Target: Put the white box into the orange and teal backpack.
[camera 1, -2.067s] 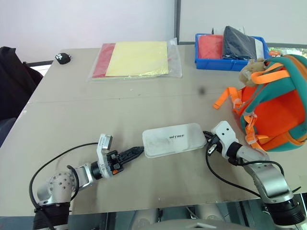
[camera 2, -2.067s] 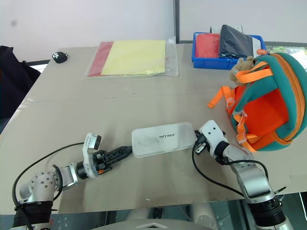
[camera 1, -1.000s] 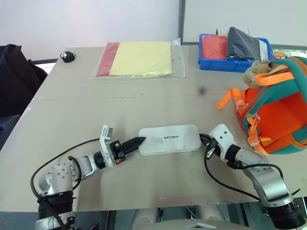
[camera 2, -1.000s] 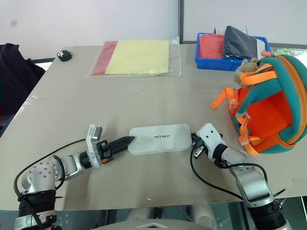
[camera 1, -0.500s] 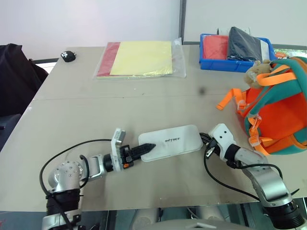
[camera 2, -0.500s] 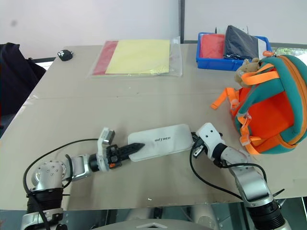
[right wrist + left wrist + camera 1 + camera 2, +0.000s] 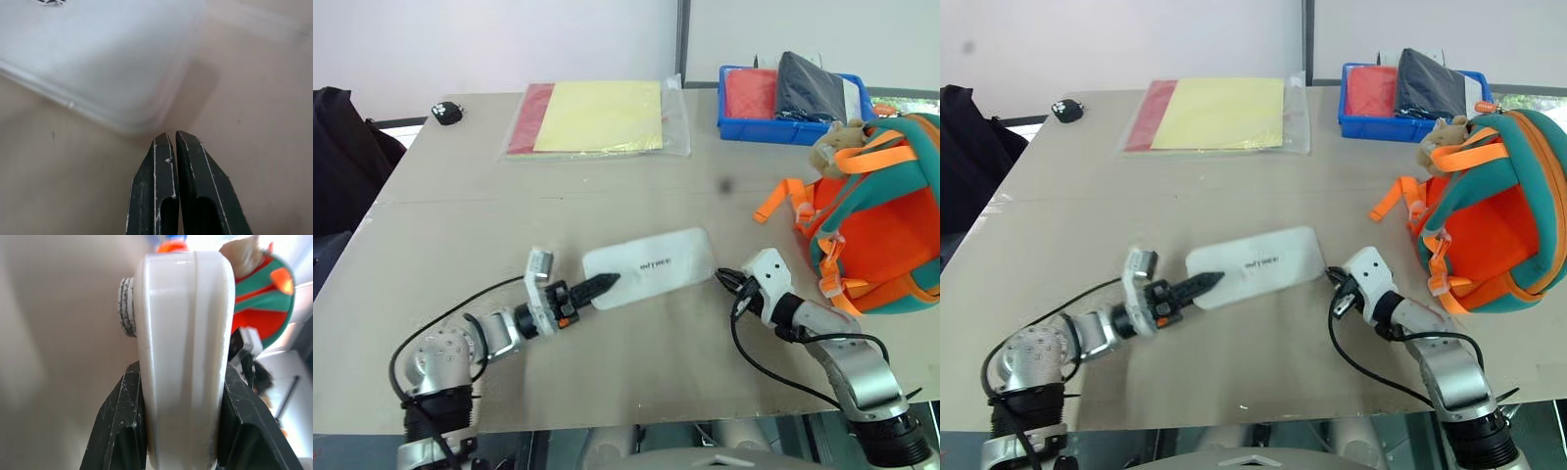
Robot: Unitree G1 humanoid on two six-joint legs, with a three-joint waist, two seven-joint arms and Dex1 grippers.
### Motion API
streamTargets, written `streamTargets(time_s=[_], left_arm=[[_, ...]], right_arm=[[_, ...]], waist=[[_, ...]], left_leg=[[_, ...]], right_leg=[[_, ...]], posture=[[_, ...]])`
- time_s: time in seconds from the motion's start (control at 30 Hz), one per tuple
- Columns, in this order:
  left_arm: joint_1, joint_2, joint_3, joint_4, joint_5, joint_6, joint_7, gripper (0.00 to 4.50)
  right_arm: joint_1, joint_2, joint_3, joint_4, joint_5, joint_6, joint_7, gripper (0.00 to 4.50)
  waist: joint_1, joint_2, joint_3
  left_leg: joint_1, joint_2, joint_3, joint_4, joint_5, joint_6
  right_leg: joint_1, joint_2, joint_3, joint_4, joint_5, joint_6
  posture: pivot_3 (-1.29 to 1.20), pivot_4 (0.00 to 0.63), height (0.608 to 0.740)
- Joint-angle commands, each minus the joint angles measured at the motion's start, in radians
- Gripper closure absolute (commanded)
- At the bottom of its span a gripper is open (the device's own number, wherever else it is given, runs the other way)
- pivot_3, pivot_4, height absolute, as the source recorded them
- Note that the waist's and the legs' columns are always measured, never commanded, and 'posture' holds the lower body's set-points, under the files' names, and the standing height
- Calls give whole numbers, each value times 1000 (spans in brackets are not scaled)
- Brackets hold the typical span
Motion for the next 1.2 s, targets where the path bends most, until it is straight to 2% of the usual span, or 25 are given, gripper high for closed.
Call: streamTargets(time_s=[0.03, 0.07, 0.23, 0.27, 0.37, 0.47, 0.6, 0.77, 0.87, 0.97, 1.2], left_arm=[[-41, 47, 46, -72, 6, -90, -54, 3443], [-62, 64, 55, -83, 2, -107, -63, 3443], [-241, 207, 42, -163, 71, -245, -162, 3443], [-272, 242, 41, -164, 73, -264, -215, 3443], [-318, 301, 28, -139, 88, -305, -320, 3443], [-381, 335, -20, -28, 193, -399, -386, 3443], [-382, 430, -58, 44, 222, -434, -627, 3443], [-453, 456, -109, 158, 288, -485, -737, 3443], [-479, 445, -129, 191, 306, -499, -769, 3443], [-482, 440, -139, 200, 318, -510, -792, 3443], [-472, 415, -115, 210, 341, -525, -742, 3443]], right_arm=[[-26, -4, -61, -51, 80, 6, 30, 3289], [-29, -6, -70, -55, 102, 11, 41, 2873], [-41, -39, -108, -146, 229, 58, 101, 250], [-38, -57, -109, -181, 243, 58, 116, 101], [-33, -89, -98, -226, 188, -17, 111, 101], [-20, -15, -155, -264, 86, -129, -59, 101], [197, 90, -271, -344, 43, -184, -201, 101], [393, 195, -341, -414, -10, -239, -324, 101], [329, 226, -341, -382, -6, -207, -380, 101], [193, 230, -352, -301, 4, -175, -422, 101], [-45, 212, -368, -126, 38, -110, -453, 101]], waist=[[1, 0, 1], [3, 0, 1], [6, -3, 5], [4, -3, 5], [-6, -2, 5], [-3, -2, 5], [2, -2, 5], [-2, -1, 6], [-14, -2, 6], [-25, -2, 7], [-28, -3, 8]], left_leg=[[0, 0, 0, 0, 0, 0], [0, -1, 0, 0, 0, 0], [-7, -1, -5, 1, 0, 0], [-10, -1, -5, 2, 0, -1], [-12, -2, -6, 2, 0, -1], [-12, -3, -6, 2, 0, -1], [-14, -3, -10, 2, 1, -2], [-15, -6, -10, 3, 1, -2], [-11, -6, -9, 5, 1, -1], [-6, -6, -6, 5, 2, -2], [-2, -6, -4, 4, 2, -2]], right_leg=[[0, 0, 0, 0, 0, 0], [0, -1, 0, 0, 0, 0], [-4, -1, -5, -1, 0, 0], [-6, -1, -5, -1, 0, 0], [-8, -1, -5, -1, 0, 0], [-8, 1, -4, -2, 0, 1], [-10, 2, -7, 0, 0, 0], [-10, 1, -7, 0, -1, 2], [-7, 2, -4, 3, -1, 2], [-6, 3, 0, 9, -1, 2], [-6, 4, 4, 14, -1, 2]], posture=[[0, 150, 740], [0, 150, 740], [0, 150, 740], [0, 150, 740], [0, 150, 740], [0, 150, 740], [0, 150, 740], [0, 150, 740], [0, 150, 740], [0, 150, 740], [0, 150, 740]])
